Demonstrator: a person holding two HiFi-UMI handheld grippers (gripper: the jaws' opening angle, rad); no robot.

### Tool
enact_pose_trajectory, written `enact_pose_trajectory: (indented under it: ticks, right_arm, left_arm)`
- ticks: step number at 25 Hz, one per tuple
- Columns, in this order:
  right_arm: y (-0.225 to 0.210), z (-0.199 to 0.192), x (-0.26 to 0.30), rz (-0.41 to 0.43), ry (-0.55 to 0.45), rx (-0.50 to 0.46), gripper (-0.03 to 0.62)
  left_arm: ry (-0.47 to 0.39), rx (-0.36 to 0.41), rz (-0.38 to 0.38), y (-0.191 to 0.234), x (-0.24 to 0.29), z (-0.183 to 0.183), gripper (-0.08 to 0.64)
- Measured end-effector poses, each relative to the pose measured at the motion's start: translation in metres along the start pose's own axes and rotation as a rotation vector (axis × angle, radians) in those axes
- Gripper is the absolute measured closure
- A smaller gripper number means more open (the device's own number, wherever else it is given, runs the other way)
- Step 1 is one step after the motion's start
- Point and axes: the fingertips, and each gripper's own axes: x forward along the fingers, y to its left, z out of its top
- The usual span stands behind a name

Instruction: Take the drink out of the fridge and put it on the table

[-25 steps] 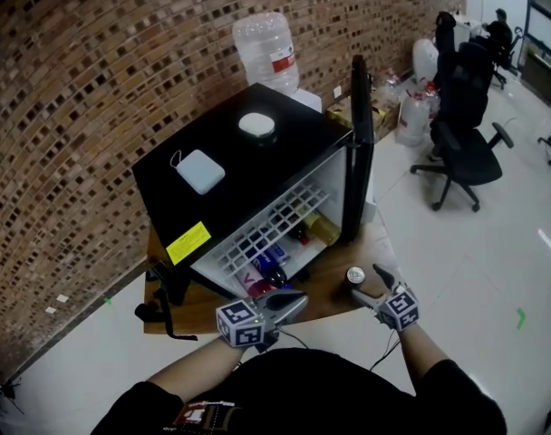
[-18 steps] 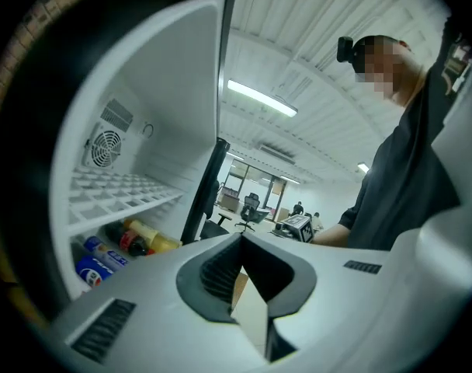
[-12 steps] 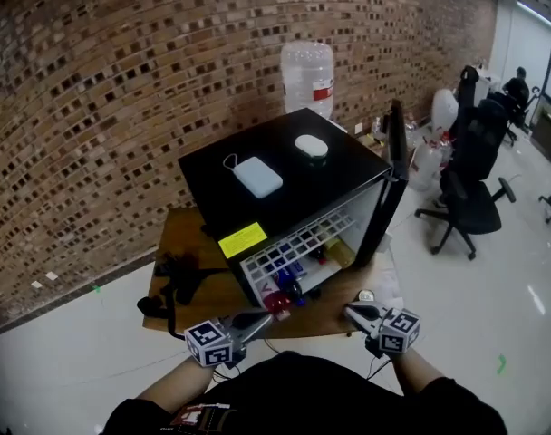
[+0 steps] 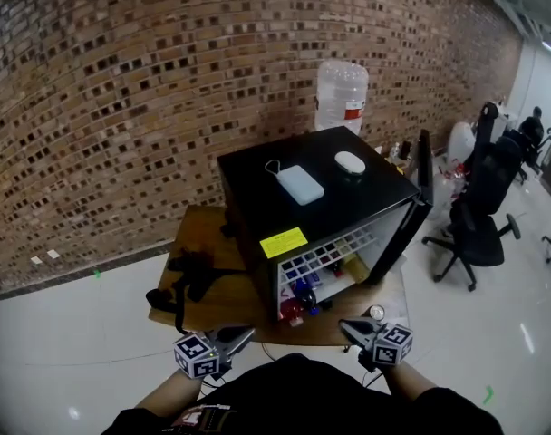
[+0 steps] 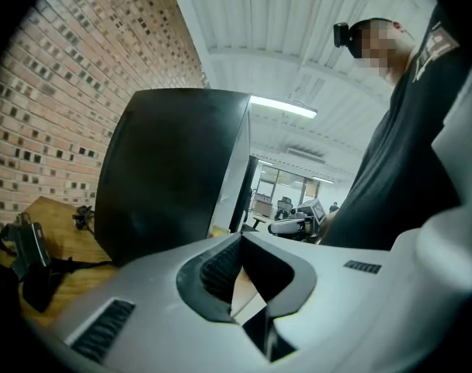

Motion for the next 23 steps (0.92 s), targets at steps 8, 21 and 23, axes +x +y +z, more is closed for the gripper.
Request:
enact_pose_trajectory:
  ticks: [8,21,23]
  right_arm:
    - [0.016,-0.014,0.012,0.027,0.080,-0.030,0.603]
    - [0.004,-0.026,-0.003,-0.001,0.102,-0.036,0.603]
    - [0.002,-0.027,-0.006,-0.010,0.108,-0.038,0.603]
  left_arm:
    - [-0.021,-0.008,0.002,0.000,-0.011,0.003,0.563]
    - [-0.022,-0.010,-0.019,-0.005,-0.004,0.005,0.563]
    - [-0.023,-0.011,-0.025,-0.007,-0.004,0.008,0.563]
